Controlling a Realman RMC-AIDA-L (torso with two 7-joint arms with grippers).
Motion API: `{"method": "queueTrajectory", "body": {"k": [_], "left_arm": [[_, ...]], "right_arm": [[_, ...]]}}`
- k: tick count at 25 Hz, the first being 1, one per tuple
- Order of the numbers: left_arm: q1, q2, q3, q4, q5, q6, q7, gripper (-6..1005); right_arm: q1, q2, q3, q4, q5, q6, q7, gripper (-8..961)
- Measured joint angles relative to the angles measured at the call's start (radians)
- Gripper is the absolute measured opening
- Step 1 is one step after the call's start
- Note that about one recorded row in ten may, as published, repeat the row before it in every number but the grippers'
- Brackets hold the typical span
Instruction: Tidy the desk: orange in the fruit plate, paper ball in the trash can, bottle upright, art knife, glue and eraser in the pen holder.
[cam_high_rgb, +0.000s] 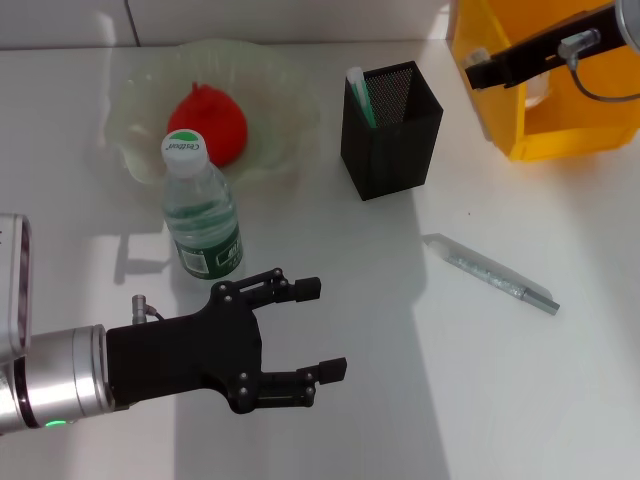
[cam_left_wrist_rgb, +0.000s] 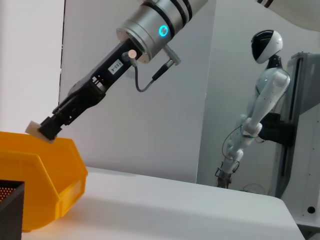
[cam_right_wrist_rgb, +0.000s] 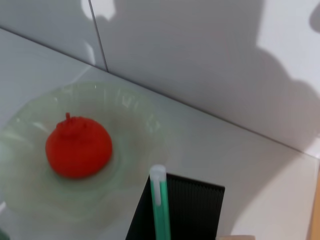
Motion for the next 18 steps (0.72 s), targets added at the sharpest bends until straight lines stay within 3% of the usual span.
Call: {"method": "queueTrajectory", "body": {"k": [4, 14, 18], "left_arm": [[0.001, 0.0, 0.0, 0.0, 0.0, 0.0, 0.0, 846], [-0.001, 0.0, 0.0, 0.0, 0.0, 0.0, 0.0, 846], [-0.002, 0.0, 0.0, 0.0, 0.0, 0.0, 0.001, 846]], "right_arm": [[0.073, 0.0, 0.001, 0.149, 0.004, 0.091, -0.026, 252], [0.168, -0.001, 0.002, 0.328, 0.008, 0.159, -0.061, 251], [0.173, 0.001, -0.008, 0.338, 0.01, 0.173, -0.072, 341]]}}
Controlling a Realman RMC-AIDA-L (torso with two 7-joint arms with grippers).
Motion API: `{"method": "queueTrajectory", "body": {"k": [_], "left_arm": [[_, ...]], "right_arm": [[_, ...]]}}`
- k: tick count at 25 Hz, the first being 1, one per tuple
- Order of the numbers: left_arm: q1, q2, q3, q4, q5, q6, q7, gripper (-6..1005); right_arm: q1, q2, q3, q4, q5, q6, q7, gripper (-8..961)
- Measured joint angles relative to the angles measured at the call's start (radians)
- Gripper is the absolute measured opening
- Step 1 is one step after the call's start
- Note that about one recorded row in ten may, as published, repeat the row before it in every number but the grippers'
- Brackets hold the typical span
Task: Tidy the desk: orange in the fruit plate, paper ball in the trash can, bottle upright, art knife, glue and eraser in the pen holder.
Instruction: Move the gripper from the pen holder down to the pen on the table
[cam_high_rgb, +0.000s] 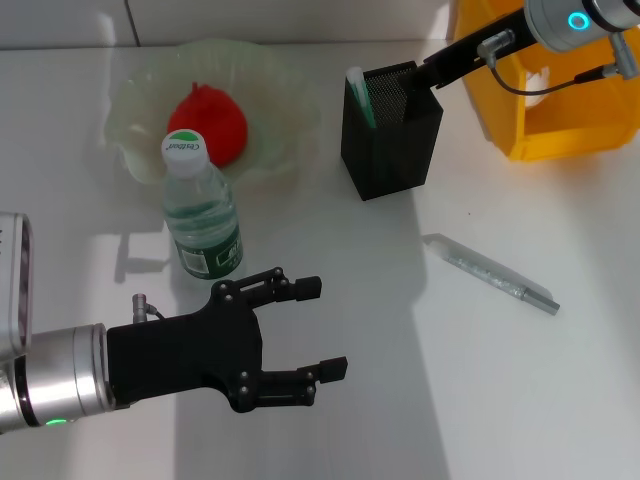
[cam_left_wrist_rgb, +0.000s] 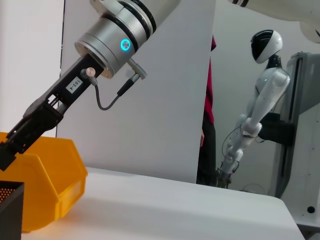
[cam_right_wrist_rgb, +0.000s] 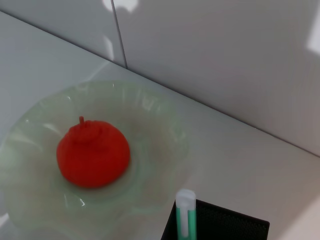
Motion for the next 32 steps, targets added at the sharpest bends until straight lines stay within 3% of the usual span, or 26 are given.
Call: {"method": "queueTrajectory", "body": {"k": [7, 9, 10, 11, 14, 21, 32], "left_arm": [[-0.005, 0.0, -0.001, 0.0, 0.0, 0.0, -0.001, 846], [-0.006, 0.002, -0.001, 0.0, 0.0, 0.0, -0.001, 846], [-0.006, 0.002, -0.001, 0.0, 0.0, 0.0, -0.001, 846], [-0.007, 0.002, -0.001, 0.0, 0.0, 0.0, -0.001, 846], [-0.007, 0.002, -0.001, 0.0, 0.0, 0.0, -0.001, 846], [-0.007, 0.0, -0.001, 0.0, 0.0, 0.0, -0.002, 846], [-0.011, 0.0, 0.0, 0.002, 0.0, 0.003, -0.002, 846]], "right_arm": [[0.011, -0.001, -0.003, -0.016, 0.002, -0.044, 0.0, 475], [-0.005, -0.001, 0.004, -0.115, 0.003, -0.155, 0.009, 513], [-0.005, -0.001, 0.004, -0.115, 0.003, -0.155, 0.009, 558], [-0.025, 0.0, 0.003, -0.202, 0.001, -0.266, 0.018, 603], [-0.059, -0.001, -0.002, -0.286, -0.007, -0.387, 0.023, 739], [-0.151, -0.002, -0.023, -0.321, -0.041, -0.525, 0.004, 818], [-0.179, -0.001, -0.116, -0.166, -0.099, -0.432, 0.0, 800]]}}
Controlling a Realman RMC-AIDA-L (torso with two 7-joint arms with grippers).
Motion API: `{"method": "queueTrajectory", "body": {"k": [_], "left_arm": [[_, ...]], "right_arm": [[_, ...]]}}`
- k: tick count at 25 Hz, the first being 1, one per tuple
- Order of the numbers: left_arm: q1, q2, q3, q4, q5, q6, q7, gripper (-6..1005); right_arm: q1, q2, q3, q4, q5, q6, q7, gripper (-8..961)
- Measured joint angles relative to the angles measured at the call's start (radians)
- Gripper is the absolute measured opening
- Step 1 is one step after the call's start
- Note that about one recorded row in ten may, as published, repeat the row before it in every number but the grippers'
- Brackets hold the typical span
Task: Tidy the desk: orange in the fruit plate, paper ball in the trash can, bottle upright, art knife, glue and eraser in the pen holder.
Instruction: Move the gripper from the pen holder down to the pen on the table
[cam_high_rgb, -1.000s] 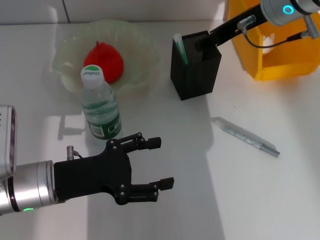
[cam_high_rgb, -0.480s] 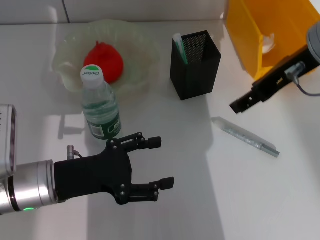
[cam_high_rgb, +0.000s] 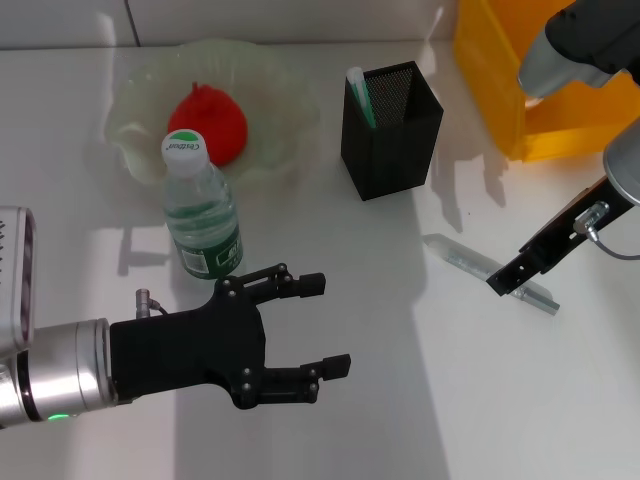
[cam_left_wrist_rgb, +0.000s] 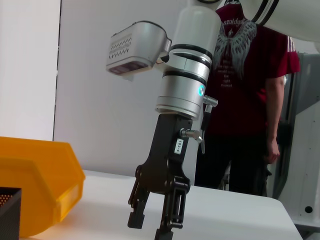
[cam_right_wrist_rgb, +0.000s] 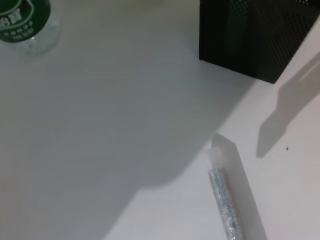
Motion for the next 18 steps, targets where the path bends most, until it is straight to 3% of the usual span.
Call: {"method": "queueTrajectory", "body": {"k": [9, 18], "left_arm": [[0.002, 0.002, 0.0, -0.001, 0.002, 0.005, 0.0, 846], [0.004, 0.001, -0.002, -0.002, 0.013, 0.005, 0.0, 846]], "right_arm": [[0.053, -0.002, -0.029, 0.142, -0.002, 0.123, -0.021, 785], [0.081, 0.001, -0.093, 0.186, -0.038, 0.16, -0.028, 771]]}}
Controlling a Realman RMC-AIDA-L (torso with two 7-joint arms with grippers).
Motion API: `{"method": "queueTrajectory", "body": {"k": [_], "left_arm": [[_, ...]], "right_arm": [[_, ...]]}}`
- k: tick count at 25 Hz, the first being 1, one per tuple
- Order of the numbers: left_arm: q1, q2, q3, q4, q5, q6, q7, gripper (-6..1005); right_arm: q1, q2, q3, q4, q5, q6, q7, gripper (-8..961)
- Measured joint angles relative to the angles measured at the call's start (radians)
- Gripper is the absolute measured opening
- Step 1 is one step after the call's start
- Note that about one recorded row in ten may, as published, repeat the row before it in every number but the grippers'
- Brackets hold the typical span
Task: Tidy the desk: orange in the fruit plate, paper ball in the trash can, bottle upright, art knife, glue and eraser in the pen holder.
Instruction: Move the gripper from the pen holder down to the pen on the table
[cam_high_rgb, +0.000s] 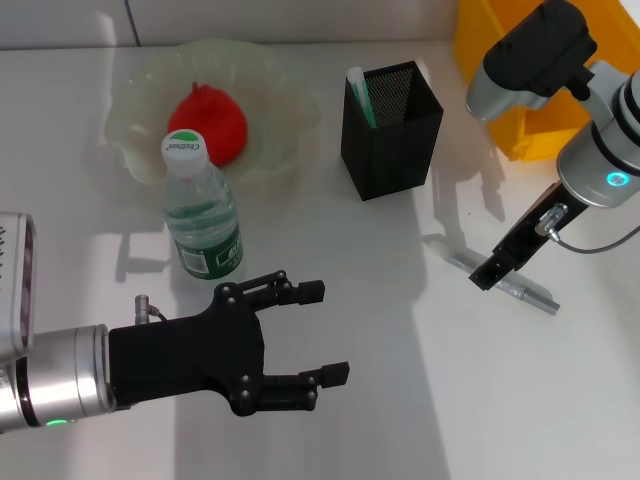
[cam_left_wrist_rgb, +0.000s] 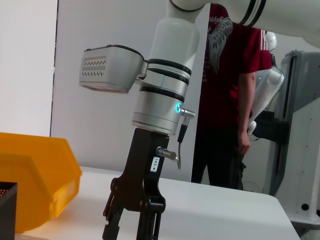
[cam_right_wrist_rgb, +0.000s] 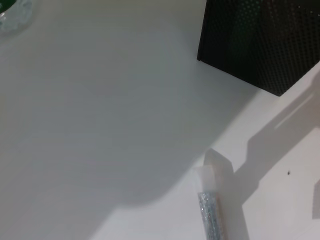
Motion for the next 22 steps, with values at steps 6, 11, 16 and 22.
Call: {"method": "queueTrajectory", "body": {"k": [6, 11, 16, 22], "left_arm": [[-0.004, -0.001, -0.001, 0.0, 0.001, 0.0, 0.0, 846], [-0.003, -0.001, -0.001, 0.0, 0.001, 0.0, 0.0, 846], [-0.003, -0.001, -0.001, 0.0, 0.001, 0.0, 0.0, 846], [0.001, -0.002, 0.001, 0.0, 0.001, 0.0, 0.0, 846]], "right_arm": [[0.009, 0.002, -0.016, 0.015, 0.001, 0.015, 0.0, 761], [0.018, 0.004, -0.026, 0.036, 0.005, 0.03, 0.0, 753], [0.032, 0.006, -0.043, 0.083, 0.008, 0.065, 0.0, 601], [0.044, 0.007, -0.049, 0.116, 0.024, 0.08, 0.001, 537]]}}
